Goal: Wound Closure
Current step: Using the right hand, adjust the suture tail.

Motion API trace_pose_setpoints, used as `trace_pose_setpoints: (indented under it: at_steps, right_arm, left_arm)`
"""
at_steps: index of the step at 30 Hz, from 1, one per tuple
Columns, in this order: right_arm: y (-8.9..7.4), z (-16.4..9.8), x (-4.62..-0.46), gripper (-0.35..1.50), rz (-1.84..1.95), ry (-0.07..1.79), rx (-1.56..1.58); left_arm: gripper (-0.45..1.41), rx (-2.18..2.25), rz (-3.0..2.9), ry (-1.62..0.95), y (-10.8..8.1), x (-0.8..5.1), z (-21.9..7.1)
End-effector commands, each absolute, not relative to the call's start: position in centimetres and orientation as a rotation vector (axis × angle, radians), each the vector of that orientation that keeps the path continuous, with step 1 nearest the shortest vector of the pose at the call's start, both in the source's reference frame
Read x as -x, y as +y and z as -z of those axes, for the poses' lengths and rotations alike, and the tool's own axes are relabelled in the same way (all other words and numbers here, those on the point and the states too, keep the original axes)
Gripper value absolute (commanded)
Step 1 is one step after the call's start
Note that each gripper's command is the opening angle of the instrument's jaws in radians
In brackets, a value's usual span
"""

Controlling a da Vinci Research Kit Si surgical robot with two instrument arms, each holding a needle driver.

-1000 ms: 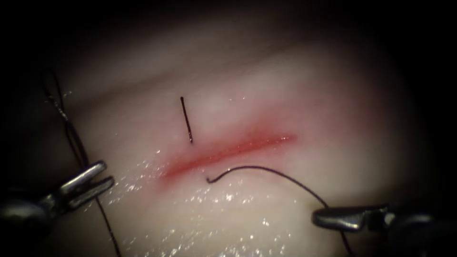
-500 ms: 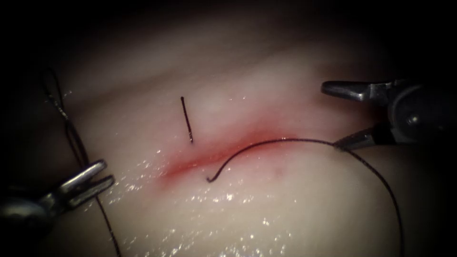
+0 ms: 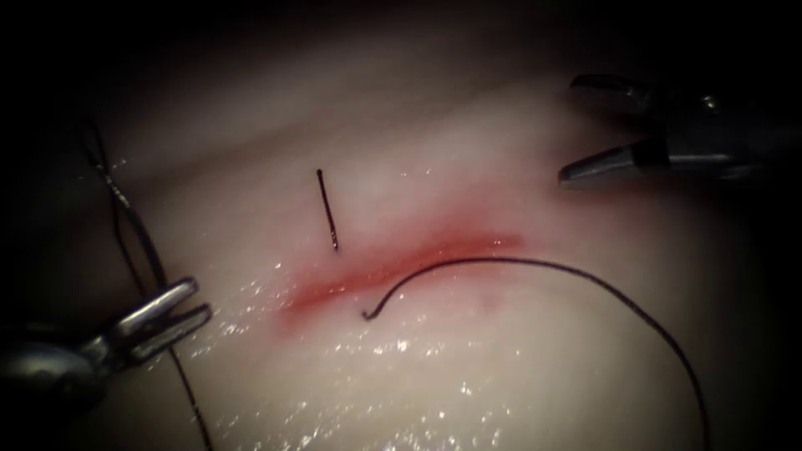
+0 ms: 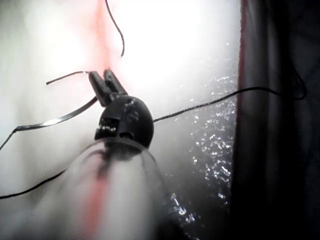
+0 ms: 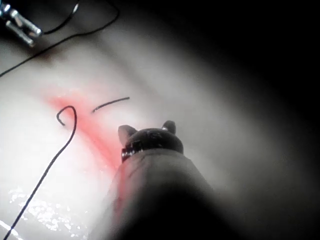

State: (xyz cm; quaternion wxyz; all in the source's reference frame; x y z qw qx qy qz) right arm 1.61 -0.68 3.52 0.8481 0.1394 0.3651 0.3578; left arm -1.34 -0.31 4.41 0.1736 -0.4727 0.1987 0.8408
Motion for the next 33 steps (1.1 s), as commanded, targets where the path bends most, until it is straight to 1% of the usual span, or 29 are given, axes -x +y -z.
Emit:
trace_pose_setpoints:
  at_steps: [1,5,11,16,18,23,29,33]
  right_arm:
    - [-0.7,-3.6,-1.87,1.05,-0.836,0.785,-0.352]
    - [-0.8,-3.7,-2.24,0.88,-1.055,0.794,-0.505]
    - [-0.9,-4.0,-2.85,0.88,-1.285,0.698,-0.608]
    - [-0.8,-4.3,-3.25,1.01,-1.334,0.668,-0.590]
    - [-0.8,-4.4,-3.38,1.00,-1.325,0.660,-0.582]
    - [-0.9,-4.6,-3.53,0.95,-1.303,0.655,-0.538]
    - [-1.1,-4.7,-3.54,0.86,-1.285,0.609,-0.526]
    - [-1.1,-4.7,-3.50,0.85,-1.289,0.586,-0.499]
  left_arm:
    - [-0.45,1.343,-2.385,0.560,-0.3,1.38,-4.5]
    - [-0.45,1.343,-2.385,0.561,-0.3,1.38,-4.5]
    - [-0.45,1.342,-2.385,0.561,-0.3,1.38,-4.5]
    - [-0.45,1.342,-2.386,0.562,-0.3,1.38,-4.5]
    - [-0.45,1.342,-2.386,0.561,-0.3,1.37,-4.5]
    - [-0.45,1.343,-2.386,0.559,-0.3,1.36,-4.5]
    - [-0.45,1.341,-2.386,0.560,-0.3,1.37,-4.5]
    - [-0.45,1.341,-2.386,0.561,-0.3,1.36,-4.5]
